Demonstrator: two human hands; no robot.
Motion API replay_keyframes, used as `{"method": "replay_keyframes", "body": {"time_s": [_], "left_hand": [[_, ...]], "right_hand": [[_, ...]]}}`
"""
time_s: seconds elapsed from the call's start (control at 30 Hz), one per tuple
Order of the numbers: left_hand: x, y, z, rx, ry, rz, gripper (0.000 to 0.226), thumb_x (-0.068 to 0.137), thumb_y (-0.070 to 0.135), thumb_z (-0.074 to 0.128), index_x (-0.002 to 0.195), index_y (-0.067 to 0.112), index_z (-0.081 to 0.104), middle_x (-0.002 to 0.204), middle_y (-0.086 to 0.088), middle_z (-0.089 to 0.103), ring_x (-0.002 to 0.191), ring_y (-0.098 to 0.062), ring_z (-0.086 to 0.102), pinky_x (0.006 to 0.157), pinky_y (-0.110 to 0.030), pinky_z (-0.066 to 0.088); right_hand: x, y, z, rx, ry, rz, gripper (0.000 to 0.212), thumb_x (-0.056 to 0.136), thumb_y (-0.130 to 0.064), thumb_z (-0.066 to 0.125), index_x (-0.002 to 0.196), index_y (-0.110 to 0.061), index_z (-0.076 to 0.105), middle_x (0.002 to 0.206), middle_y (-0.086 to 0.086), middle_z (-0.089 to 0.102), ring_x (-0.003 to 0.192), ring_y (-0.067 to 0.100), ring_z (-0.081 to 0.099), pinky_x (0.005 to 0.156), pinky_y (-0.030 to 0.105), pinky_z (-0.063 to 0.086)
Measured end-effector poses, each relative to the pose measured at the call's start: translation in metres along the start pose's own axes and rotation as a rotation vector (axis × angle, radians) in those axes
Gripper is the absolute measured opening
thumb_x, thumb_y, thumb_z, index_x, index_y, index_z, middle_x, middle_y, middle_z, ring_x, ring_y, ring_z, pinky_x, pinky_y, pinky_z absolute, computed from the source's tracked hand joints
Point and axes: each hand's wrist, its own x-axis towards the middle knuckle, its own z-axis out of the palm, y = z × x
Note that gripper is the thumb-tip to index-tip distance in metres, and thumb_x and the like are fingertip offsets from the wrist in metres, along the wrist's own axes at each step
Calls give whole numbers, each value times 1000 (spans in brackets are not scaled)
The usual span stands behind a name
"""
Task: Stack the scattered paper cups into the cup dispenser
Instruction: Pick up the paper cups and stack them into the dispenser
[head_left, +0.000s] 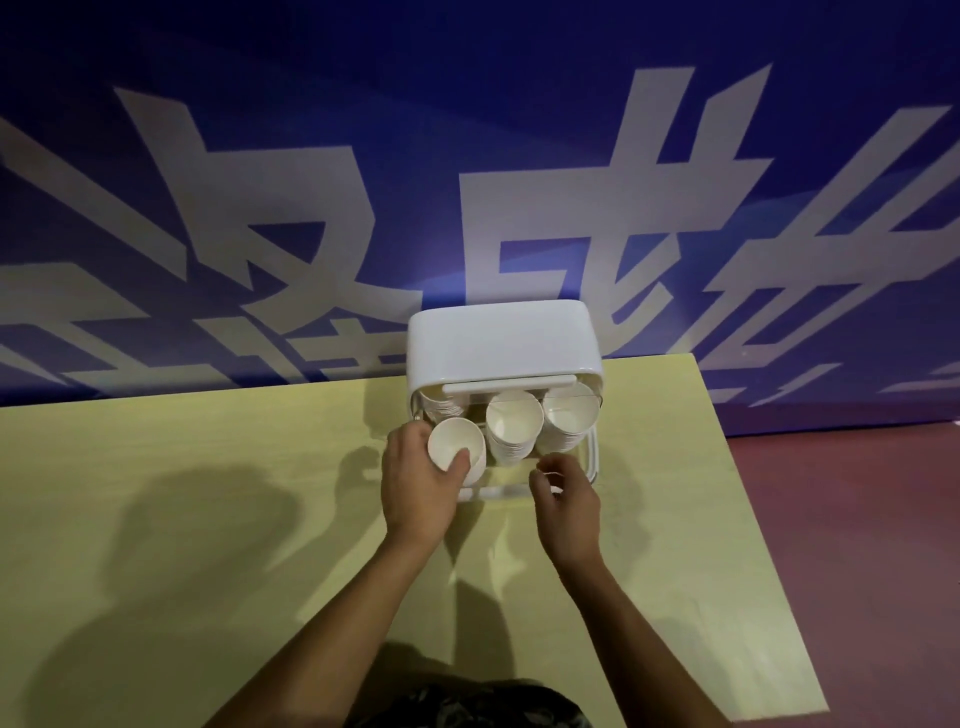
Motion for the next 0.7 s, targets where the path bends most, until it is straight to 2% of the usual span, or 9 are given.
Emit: {"method": "replay_keyframes", "body": {"time_s": [0.07, 0.1, 0.13, 0.2, 0.3, 0.43, 0.57, 0.7], "left_hand": [[1, 4, -3, -456, -229, -494, 51, 84, 31, 71, 123, 18, 42, 116, -5, 54, 100, -26, 62, 71, -32, 55], [2, 5, -3, -677, -369, -683, 50, 88, 28, 69, 126, 18, 39, 117, -7, 53, 98, -30, 64, 69, -35, 58], [2, 6, -2, -837, -456, -774, 48, 91, 23, 65, 129, 16, 38, 120, -12, 52, 99, -34, 65, 73, -38, 60], [6, 4, 4, -987, -462, -791, 42, 94, 10, 57, 133, 14, 41, 128, -20, 52, 104, -36, 64, 87, -41, 57], [17, 2, 13, -1079, -322, -773, 39, 94, -4, 48, 131, 9, 50, 129, -20, 56, 111, -33, 61, 96, -41, 53], [31, 3, 17, -1055, -244, -769, 41, 91, -9, 44, 129, 5, 54, 133, -19, 55, 121, -34, 54, 93, -40, 53], [30, 5, 21, -999, -207, -766, 44, 92, -6, 43, 131, 10, 55, 132, -15, 57, 118, -31, 57, 89, -36, 54], [31, 5, 23, -978, -198, -769, 42, 94, -2, 45, 132, 14, 54, 130, -15, 58, 107, -30, 61, 87, -37, 55]], "right_hand": [[8, -9, 3, 341, -123, 303, 22, 91, -32, 65, 106, -16, 61, 108, 3, 66, 100, 21, 65, 86, 38, 56], [11, -12, 6, 507, -216, 412, 31, 90, -38, 65, 113, -18, 59, 115, 4, 63, 104, 23, 64, 89, 38, 55], [15, -15, 8, 631, -294, 475, 40, 90, -43, 65, 121, -21, 56, 121, 2, 59, 109, 24, 61, 92, 38, 53], [20, -22, 12, 732, -391, 467, 45, 90, -45, 63, 131, -31, 51, 128, -7, 56, 117, 17, 57, 96, 36, 50], [27, -31, 20, 714, -414, 412, 34, 95, -37, 59, 128, -40, 53, 130, -14, 59, 118, 5, 55, 101, 35, 46], [35, -38, 26, 727, -371, 450, 30, 96, -28, 57, 126, -31, 56, 131, -2, 61, 112, 11, 59, 98, 33, 45], [35, -38, 28, 699, -369, 455, 30, 97, -33, 57, 126, -32, 55, 130, -2, 62, 114, 14, 58, 104, 35, 44], [27, -28, 21, 636, -392, 502, 51, 89, -45, 65, 135, -28, 49, 132, -4, 58, 120, 22, 54, 102, 38, 47]]}}
